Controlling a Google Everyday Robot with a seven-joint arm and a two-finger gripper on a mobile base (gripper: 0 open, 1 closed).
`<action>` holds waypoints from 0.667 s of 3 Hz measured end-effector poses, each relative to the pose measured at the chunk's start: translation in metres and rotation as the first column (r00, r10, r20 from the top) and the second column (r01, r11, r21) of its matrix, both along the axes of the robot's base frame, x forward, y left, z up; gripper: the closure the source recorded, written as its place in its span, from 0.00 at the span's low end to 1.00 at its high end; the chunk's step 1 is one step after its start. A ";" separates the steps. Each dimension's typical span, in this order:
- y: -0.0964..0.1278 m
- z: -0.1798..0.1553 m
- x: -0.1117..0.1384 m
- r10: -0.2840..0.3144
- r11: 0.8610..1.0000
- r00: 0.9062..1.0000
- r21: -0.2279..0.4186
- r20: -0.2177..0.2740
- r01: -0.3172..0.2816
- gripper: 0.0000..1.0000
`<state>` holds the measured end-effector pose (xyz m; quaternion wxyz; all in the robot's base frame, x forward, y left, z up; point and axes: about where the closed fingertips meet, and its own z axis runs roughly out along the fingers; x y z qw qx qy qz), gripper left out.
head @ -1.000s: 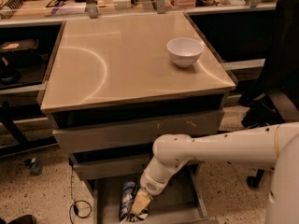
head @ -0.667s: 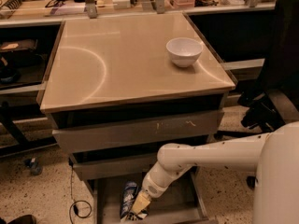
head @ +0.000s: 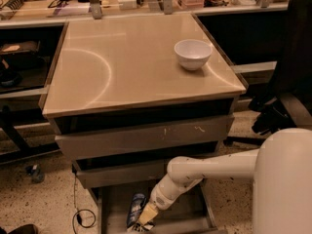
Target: Place blue chip bag into bottom drawer
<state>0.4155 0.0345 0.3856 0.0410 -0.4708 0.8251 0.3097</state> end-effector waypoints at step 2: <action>-0.014 -0.053 0.030 -0.111 0.993 0.994 0.044 0.002 0.111 1.00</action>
Offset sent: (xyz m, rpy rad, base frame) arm 0.0567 -0.0298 -0.0818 0.0519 -0.0190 -0.1910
